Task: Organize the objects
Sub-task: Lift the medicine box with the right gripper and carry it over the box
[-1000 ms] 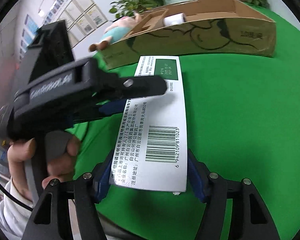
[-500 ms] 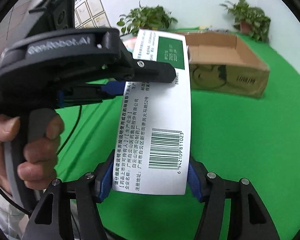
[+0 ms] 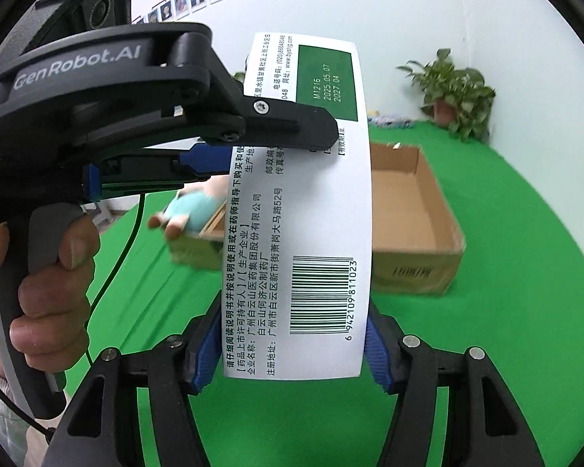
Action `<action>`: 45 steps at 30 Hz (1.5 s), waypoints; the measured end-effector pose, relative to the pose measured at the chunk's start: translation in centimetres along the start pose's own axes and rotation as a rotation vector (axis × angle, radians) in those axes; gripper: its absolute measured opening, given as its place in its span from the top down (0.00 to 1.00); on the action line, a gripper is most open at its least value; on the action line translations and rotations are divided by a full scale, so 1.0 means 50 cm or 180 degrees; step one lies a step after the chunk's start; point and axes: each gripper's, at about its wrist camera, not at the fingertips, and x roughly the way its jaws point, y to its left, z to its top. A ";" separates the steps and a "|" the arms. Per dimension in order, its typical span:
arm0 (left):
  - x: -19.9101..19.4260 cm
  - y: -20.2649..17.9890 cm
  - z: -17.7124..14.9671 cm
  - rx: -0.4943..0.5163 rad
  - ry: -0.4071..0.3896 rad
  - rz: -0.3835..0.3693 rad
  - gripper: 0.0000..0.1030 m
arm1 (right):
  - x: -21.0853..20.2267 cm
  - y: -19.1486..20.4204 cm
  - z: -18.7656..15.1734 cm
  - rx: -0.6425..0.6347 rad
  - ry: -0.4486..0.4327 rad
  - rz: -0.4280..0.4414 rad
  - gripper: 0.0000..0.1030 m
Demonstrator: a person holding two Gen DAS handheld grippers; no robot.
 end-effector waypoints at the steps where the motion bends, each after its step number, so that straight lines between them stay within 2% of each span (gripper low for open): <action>1: 0.011 0.004 0.021 0.0010 -0.0014 -0.0020 0.58 | -0.002 -0.013 0.017 -0.0012 -0.0028 -0.0020 0.42; 9: 0.045 -0.004 0.090 0.0081 -0.0070 -0.0090 0.58 | 0.013 -0.060 0.112 -0.0053 -0.0103 -0.0123 0.42; 19: 0.136 0.029 0.143 -0.0067 0.0044 -0.0131 0.58 | 0.088 -0.109 0.185 -0.0019 0.0115 -0.0154 0.42; 35: 0.244 0.146 0.170 -0.0501 0.0320 -0.0165 0.58 | 0.252 -0.152 0.210 0.0099 0.0707 -0.0095 0.42; 45: 0.319 0.206 0.150 -0.0717 0.0583 -0.0159 0.60 | 0.366 -0.181 0.205 0.0169 0.1126 -0.0039 0.41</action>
